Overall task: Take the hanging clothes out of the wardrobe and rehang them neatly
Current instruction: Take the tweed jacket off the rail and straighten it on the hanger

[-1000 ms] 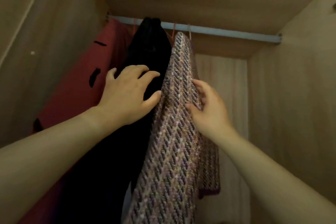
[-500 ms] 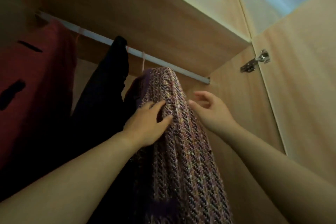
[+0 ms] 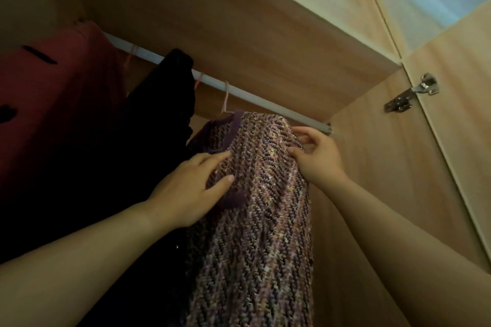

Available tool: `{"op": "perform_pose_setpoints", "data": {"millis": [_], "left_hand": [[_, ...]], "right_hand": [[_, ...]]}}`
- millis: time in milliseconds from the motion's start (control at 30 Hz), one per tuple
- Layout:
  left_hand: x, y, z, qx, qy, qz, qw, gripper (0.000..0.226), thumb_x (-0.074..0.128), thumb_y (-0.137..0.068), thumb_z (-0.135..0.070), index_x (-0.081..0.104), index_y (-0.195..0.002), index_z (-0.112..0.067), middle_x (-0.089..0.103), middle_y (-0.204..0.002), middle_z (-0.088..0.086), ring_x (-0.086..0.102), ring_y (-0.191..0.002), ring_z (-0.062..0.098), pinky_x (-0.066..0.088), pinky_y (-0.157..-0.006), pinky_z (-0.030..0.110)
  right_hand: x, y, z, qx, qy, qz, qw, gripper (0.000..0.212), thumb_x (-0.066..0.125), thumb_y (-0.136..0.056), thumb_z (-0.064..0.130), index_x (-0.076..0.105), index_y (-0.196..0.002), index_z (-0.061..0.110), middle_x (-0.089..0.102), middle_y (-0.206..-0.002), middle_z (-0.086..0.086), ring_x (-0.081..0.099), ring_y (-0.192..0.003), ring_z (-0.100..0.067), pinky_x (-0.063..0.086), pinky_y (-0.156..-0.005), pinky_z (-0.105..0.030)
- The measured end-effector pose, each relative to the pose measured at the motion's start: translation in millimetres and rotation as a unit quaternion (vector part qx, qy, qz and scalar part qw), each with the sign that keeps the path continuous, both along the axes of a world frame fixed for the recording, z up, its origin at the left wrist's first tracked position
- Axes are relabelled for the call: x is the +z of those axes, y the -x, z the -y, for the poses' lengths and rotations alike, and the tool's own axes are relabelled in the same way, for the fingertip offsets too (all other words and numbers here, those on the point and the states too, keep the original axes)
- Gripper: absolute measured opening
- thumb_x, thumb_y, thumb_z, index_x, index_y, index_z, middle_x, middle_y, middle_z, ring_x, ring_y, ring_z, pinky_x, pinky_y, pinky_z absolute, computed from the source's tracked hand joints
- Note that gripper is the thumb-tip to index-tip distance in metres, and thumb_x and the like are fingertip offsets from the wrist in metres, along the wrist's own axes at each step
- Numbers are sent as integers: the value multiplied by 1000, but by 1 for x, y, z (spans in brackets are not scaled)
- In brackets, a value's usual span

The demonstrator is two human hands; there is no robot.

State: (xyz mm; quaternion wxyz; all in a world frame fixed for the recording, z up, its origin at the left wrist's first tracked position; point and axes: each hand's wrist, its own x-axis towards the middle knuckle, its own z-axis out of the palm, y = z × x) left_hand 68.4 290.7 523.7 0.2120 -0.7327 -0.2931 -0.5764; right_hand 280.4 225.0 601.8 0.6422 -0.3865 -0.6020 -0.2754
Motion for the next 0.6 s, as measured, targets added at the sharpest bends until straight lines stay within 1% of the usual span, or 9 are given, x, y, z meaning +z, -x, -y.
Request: {"op": "perform_pose_setpoints", "data": {"millis": [100,200,267,367,433,533,600], "left_hand": [[26,-18,-9,37,29,68,997,58,35,-94,-55,24,-146,-34,28,-152,-1,32,-136,20,29,-108,31],[49,-49,-18,-20,47,101,994,59,35,-92,-59,28,-144,-33,31,-150,3,34,-134,23,30,-107,32],[55,-71,-24,-55,37,89,994,60,35,-89,-62,28,-144,-36,29,-151,1,31,-136,22,28,-109,34],[55,-94,-39,-47,25,47,997,62,35,-88,-64,25,-144,-40,24,-152,-2,24,-138,21,24,-112,36],[53,-104,-55,-39,24,37,998,62,35,-88,-64,22,-144,-43,21,-153,-3,21,-139,21,22,-113,38],[48,-118,-72,-32,5,56,998,62,35,-87,-65,17,-143,-47,16,-155,-5,16,-141,20,20,-114,40],[46,-124,-80,-30,3,54,998,63,35,-86,-66,14,-143,-49,11,-156,-7,12,-142,19,19,-115,42]], "right_hand": [[1,-11,-14,31,-19,7,999,35,67,-84,6,61,-114,23,48,-85,16,46,-72,6,33,-53,5],[3,-26,-24,50,-23,14,998,35,67,-84,7,61,-112,28,50,-89,14,48,-76,5,36,-55,2],[4,-41,-30,45,-22,23,998,34,67,-84,9,60,-110,31,53,-93,11,51,-79,4,40,-61,-4],[10,-60,-34,39,-8,48,998,33,68,-84,13,60,-112,29,55,-96,9,54,-78,3,46,-69,-10],[21,-61,-32,29,10,70,997,37,68,-84,24,57,-120,28,56,-103,10,58,-87,-5,49,-77,-18],[48,-40,-29,11,16,116,993,49,63,-87,38,49,-131,23,54,-126,2,55,-110,-15,43,-92,-27],[64,-20,-32,-68,29,161,984,51,59,-89,40,46,-135,21,49,-135,-1,52,-116,-19,42,-96,-31]]}}
